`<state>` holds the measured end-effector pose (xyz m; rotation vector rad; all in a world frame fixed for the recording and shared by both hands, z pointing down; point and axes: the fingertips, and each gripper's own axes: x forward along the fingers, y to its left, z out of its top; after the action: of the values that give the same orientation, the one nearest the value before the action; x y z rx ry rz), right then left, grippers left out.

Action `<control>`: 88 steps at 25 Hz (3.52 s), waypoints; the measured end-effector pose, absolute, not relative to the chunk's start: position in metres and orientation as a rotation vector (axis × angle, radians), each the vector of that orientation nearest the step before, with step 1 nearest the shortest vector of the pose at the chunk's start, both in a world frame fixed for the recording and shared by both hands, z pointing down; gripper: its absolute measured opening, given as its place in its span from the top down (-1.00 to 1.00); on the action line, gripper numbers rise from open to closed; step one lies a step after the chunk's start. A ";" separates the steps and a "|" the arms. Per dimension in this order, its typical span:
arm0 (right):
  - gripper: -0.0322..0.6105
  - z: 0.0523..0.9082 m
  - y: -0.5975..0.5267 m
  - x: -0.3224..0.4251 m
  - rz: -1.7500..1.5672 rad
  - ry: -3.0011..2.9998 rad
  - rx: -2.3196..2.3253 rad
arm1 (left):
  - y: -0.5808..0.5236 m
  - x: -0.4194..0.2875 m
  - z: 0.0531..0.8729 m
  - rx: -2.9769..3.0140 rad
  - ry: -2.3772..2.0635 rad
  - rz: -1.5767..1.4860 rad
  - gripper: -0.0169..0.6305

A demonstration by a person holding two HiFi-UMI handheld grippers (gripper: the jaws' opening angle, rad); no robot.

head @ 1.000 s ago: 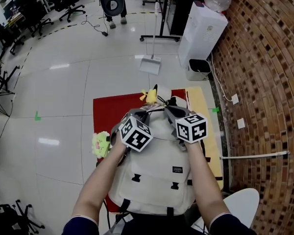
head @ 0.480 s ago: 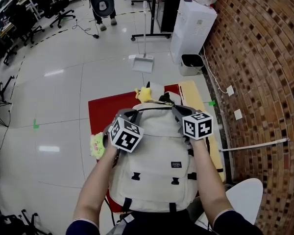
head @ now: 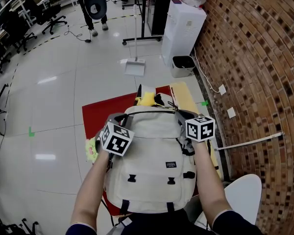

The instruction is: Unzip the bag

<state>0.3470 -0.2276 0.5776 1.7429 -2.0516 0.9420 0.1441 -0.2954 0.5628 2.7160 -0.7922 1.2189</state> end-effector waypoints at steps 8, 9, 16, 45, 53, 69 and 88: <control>0.83 0.581 -0.207 0.362 1.013 -2.035 1.804 | -0.297 0.140 0.563 2.715 -0.787 1.210 0.88; 0.83 0.581 -0.205 0.362 1.022 -2.036 1.809 | -0.297 0.140 0.562 2.716 -0.785 1.207 0.88; 0.84 0.572 -0.206 0.359 1.025 -2.076 1.819 | -0.289 0.149 0.548 2.859 -0.821 1.264 0.72; 0.84 0.546 -0.195 0.358 1.107 -2.235 1.797 | -0.255 0.302 0.531 3.279 -0.414 1.343 0.89; 0.84 0.559 -0.171 0.366 1.185 -2.158 1.871 | -0.258 0.299 0.533 3.222 -0.412 1.288 0.89; 0.84 0.582 -0.115 0.363 1.311 -2.073 1.980 | -0.263 0.293 0.533 3.144 -0.450 1.184 0.89; 0.75 0.605 -0.074 0.350 1.342 -1.968 1.930 | -0.256 0.278 0.546 3.080 -0.436 1.104 0.79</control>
<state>0.3497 -0.0739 0.6053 1.9296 -1.9677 1.3418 0.2784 -0.2555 0.5463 3.0799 -0.4362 1.1042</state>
